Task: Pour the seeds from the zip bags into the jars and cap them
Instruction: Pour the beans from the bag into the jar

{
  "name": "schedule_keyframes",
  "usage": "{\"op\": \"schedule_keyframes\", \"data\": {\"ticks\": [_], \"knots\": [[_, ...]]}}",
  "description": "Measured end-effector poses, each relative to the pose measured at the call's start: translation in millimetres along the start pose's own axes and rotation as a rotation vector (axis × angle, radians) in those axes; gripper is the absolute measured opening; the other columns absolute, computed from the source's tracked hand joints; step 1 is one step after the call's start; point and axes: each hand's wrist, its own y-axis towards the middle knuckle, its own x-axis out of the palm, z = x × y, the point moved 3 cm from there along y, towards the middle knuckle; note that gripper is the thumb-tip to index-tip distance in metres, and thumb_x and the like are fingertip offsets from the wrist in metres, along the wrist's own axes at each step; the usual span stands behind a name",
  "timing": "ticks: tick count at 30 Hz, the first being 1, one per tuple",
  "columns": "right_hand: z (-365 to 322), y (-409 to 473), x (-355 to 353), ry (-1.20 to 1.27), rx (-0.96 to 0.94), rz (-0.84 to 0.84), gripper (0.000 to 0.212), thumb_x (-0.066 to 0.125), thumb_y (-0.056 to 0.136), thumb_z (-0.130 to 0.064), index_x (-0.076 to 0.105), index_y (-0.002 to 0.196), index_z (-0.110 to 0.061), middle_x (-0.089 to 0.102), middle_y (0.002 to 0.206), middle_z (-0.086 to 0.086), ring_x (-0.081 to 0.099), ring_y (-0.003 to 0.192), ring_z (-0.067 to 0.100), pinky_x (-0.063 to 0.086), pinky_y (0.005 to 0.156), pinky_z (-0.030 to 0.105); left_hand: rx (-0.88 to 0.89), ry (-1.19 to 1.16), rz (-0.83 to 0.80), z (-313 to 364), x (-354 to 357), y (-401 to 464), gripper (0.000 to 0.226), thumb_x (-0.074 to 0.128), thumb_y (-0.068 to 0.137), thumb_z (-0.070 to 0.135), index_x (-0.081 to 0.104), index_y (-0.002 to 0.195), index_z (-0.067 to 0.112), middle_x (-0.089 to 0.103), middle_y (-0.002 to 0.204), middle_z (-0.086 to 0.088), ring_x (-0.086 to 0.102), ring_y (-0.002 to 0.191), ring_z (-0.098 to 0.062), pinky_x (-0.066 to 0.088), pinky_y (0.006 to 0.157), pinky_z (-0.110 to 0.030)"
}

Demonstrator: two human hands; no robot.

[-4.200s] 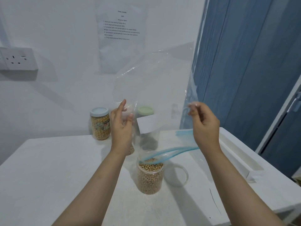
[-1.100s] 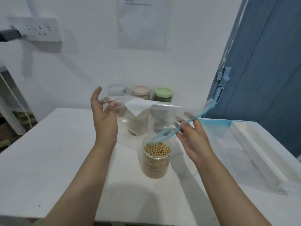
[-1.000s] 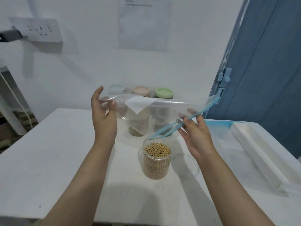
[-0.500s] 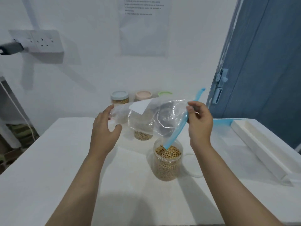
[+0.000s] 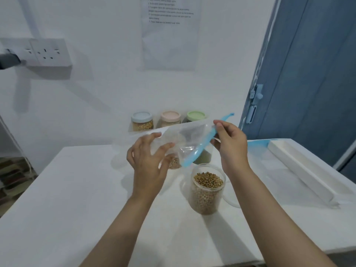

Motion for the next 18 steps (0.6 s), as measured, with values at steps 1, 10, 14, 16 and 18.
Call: {"op": "schedule_keyframes", "data": {"ticks": [1,10,14,16,18], "knots": [[-4,-3,4,0.017,0.005,-0.036,0.017,0.053,0.102,-0.013,0.070,0.106,-0.013,0.071,0.089,0.000,0.067,0.071,0.008,0.057,0.068,0.022,0.031,-0.023,0.028,-4,-5,5,0.017,0.054,0.096,0.034,0.062,0.111,0.032,0.056,0.130,0.005,0.046,0.128,-0.020,0.023,0.106,-0.044],[5,-25,45,-0.394,-0.410,-0.090,0.043,0.049,0.103,-0.036,0.039,0.144,-0.039,0.048,0.117,-0.026,0.053,0.099,-0.010,0.045,0.090,0.020,-0.316,-0.443,0.079,-24,-64,39,0.024,0.048,0.099,0.040,0.063,0.091,0.023,0.069,0.084,0.013,0.065,0.080,-0.010,0.051,0.074,-0.032],[26,-28,55,-0.415,-0.436,-0.005,0.064,0.054,0.098,-0.044,0.017,0.150,-0.053,0.021,0.149,-0.027,0.020,0.144,0.006,0.023,0.120,0.044,-0.378,-0.593,0.148,-32,-93,52,0.013,0.050,0.103,0.033,0.060,0.096,0.029,0.071,0.079,0.001,0.065,0.068,-0.019,0.048,0.066,-0.026],[30,-30,66,-0.339,-0.376,-0.051,0.071,0.055,0.094,-0.048,0.012,0.151,-0.051,0.011,0.161,-0.011,0.008,0.150,0.006,0.019,0.119,0.033,-0.386,-0.630,0.179,-34,-108,56,0.010,0.050,0.103,0.031,0.060,0.103,0.036,0.071,0.078,0.000,0.062,0.062,-0.020,0.045,0.064,-0.027],[32,-31,80,-0.265,-0.351,-0.137,0.075,0.054,0.092,-0.051,0.009,0.153,-0.051,0.007,0.163,-0.017,0.005,0.151,0.002,0.017,0.121,0.031,-0.366,-0.628,0.218,-35,-122,61,0.022,0.051,0.104,0.027,0.057,0.113,0.045,0.071,0.080,0.001,0.061,0.058,-0.019,0.044,0.062,-0.027]]}}
